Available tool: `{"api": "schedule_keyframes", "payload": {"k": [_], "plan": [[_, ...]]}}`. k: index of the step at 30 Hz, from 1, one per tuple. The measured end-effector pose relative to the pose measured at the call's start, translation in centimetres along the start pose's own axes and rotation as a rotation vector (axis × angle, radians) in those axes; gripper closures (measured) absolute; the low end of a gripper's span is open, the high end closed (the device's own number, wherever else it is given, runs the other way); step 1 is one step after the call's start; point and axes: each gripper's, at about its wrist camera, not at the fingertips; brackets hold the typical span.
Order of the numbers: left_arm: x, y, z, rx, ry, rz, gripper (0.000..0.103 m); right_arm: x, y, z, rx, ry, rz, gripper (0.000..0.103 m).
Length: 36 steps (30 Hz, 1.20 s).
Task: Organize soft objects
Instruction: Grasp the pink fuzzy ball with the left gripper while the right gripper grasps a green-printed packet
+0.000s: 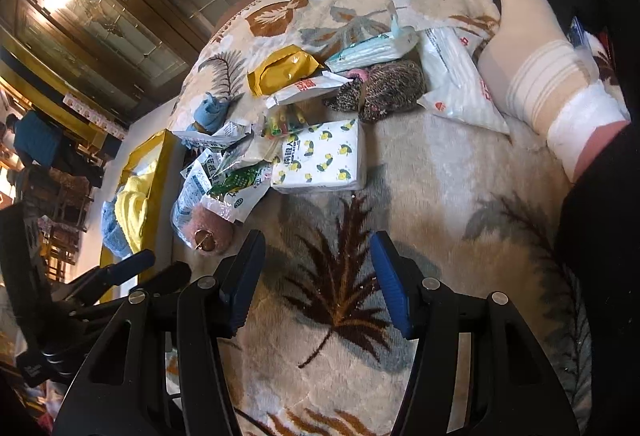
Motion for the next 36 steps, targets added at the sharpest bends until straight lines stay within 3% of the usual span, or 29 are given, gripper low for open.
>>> {"api": "schedule_keyframes", "payload": {"k": [13,27,30,34,36], "plan": [[0.6,0.5,-2.4,0.023,-0.096,-0.115,0.033,-1.3,0.0,-3.8,-0.102,0.139,-0.087,0.047],[1.8,1.7,-4.3,0.004,-0.076,-0.172,0.033,-0.3,0.9,-8.9,-0.181,0.318,-0.414,0.047],[1.4,2.2,-4.0,0.024,-0.085,-0.173,0.033,-0.8,1.3,-9.4,-0.176,0.335,-0.411,0.047],[1.8,2.1,-4.8,-0.011,-0.086,-0.201,0.033,-1.3,1.8,-10.0,-0.175,0.336,-0.405,0.048],[1.9,1.8,-5.1,-0.027,-0.082,-0.210,0.033,-1.4,1.9,-10.2,-0.181,0.345,-0.406,0.057]]}}
Point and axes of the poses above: each gripper's, at about its wrist camera, not at the fingertips, and z roughly against the way its jaws point, x to its right, y to its top, and after that the axes turned 6 degrees about x, right-handed
